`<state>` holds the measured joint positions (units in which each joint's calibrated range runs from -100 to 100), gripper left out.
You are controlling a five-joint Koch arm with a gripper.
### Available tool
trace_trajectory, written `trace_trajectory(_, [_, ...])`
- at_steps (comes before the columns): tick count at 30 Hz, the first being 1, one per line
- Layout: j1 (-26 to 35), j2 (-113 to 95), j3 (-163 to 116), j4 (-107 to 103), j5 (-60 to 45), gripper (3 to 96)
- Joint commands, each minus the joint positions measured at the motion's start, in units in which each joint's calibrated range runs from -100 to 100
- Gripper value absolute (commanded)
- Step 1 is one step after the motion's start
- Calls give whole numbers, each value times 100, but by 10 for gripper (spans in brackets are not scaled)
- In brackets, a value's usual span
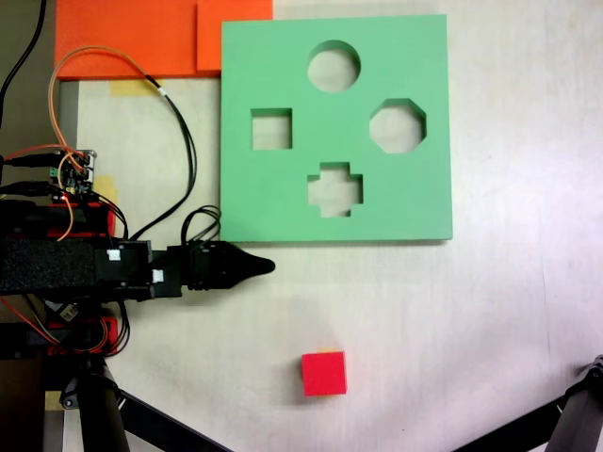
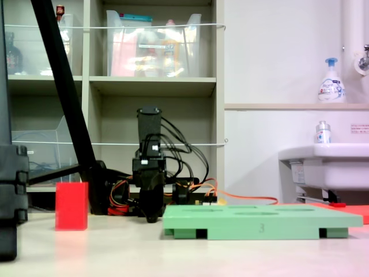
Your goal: Put the square block into the corresponding hole
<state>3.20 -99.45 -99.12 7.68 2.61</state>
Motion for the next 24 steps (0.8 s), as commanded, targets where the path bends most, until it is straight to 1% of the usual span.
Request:
trace_trajectory(1, [-39,-55,-88,-667,205,489])
trace_trajectory(5, [-347,-55,-88,-301,1597,493])
trace_trajectory(8, [-474,-55,291,-427,2383,466])
trace_trajectory(10, [-508,-55,1557,-1515,3023,465])
trace_trajectory(11, [-479,-55,2414,-2516,3375,466])
trace_trajectory(16, [-181,-55,5555,-5790,4435,466])
trace_trajectory(19, [5,965,7320,-7331,4635,469])
trace_trajectory(24, [5,2948,9164,-8939,4645,469])
